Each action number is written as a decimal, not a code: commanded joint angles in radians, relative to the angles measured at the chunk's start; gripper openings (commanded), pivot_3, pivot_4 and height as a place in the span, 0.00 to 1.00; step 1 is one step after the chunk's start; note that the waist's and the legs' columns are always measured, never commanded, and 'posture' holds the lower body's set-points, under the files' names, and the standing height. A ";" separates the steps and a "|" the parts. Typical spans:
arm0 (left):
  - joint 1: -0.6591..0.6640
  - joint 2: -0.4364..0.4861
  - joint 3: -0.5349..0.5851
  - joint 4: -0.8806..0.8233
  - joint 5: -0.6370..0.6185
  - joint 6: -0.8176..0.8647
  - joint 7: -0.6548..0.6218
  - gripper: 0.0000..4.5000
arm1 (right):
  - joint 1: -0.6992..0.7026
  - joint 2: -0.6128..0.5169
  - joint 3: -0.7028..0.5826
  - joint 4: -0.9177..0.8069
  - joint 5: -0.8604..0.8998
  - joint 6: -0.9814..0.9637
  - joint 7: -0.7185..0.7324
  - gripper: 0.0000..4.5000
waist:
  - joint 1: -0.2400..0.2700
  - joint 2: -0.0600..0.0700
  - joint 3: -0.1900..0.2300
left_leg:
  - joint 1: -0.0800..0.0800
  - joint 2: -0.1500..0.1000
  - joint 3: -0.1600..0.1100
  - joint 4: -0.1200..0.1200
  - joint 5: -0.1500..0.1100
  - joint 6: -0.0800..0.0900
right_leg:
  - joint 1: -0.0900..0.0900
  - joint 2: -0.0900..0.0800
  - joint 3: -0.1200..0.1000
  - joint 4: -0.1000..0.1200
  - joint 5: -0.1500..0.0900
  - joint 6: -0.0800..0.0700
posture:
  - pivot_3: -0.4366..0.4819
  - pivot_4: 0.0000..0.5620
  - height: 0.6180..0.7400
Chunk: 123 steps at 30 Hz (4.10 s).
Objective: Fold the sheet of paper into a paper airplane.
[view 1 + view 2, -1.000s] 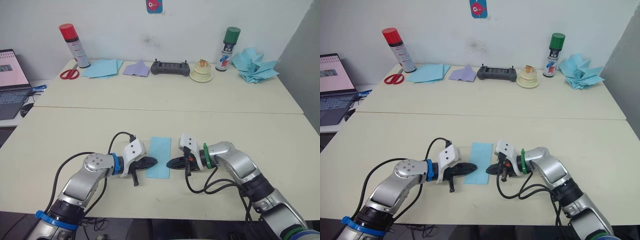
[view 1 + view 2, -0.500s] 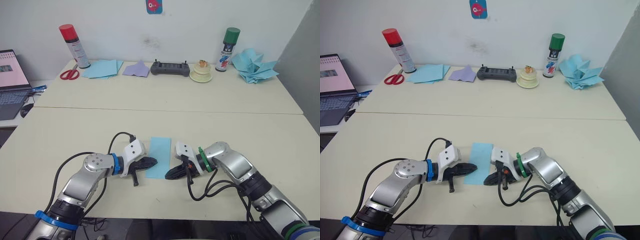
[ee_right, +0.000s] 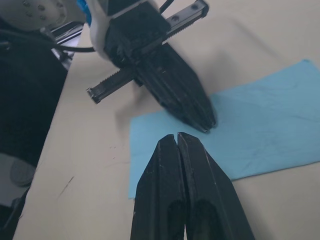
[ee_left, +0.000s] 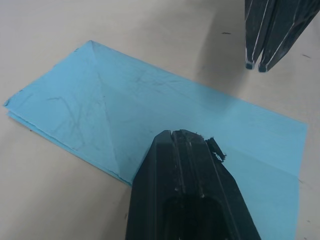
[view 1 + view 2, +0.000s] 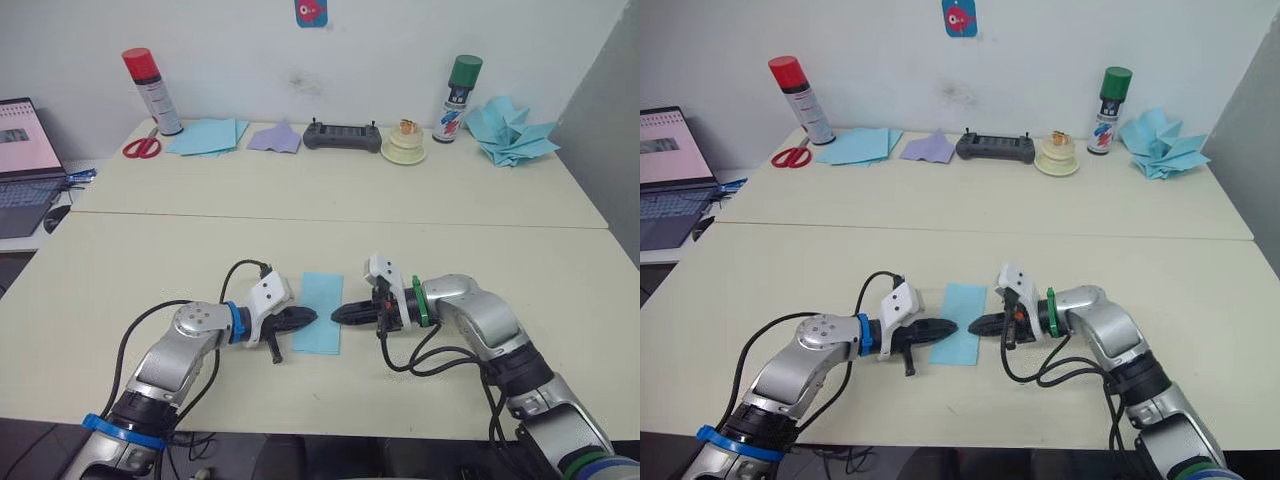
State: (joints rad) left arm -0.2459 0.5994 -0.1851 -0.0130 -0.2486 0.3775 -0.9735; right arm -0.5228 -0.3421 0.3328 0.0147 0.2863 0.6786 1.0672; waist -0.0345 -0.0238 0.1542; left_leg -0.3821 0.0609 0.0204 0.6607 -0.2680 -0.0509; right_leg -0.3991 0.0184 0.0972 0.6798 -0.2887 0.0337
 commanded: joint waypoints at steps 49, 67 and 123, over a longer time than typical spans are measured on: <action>-0.014 0.111 0.100 -0.108 -0.129 0.190 -0.075 0.00 | 0.009 0.041 0.087 0.069 -0.136 -0.122 -0.117 0.01 | -0.020 -0.001 0.005 | -0.017 0.001 -0.007 0.000 0.000 0.000 | -0.014 0.004 -0.004 0.001 0.003 -0.007 | 0.48 0.27 1.00; -0.094 0.011 0.072 -0.096 -0.144 0.190 -0.030 0.00 | -0.027 -0.015 -0.003 -0.013 -0.036 0.019 -0.084 0.14 | -0.013 -0.002 0.005 | -0.017 0.000 -0.009 0.001 0.000 0.000 | -0.013 0.004 -0.005 0.001 0.003 -0.007 | 0.48 0.27 1.00; -0.112 -0.083 -0.015 -0.180 -0.149 0.229 0.006 0.00 | -0.120 0.041 -0.393 -0.152 0.461 0.891 -0.467 0.53 | -0.023 -0.001 0.006 | -0.018 0.000 -0.013 0.000 0.000 0.000 | -0.013 0.006 -0.005 0.000 0.003 -0.007 | 0.48 0.27 1.00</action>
State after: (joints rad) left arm -0.3409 0.5198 -0.2090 -0.1594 -0.3784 0.6079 -0.9632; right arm -0.6373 -0.2953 -0.0542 -0.1021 0.7242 1.5671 0.5875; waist -0.0573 -0.0248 0.1600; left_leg -0.4006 0.0611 0.0074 0.6606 -0.2681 -0.0508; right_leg -0.4123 0.0240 0.0918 0.6802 -0.2854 0.0265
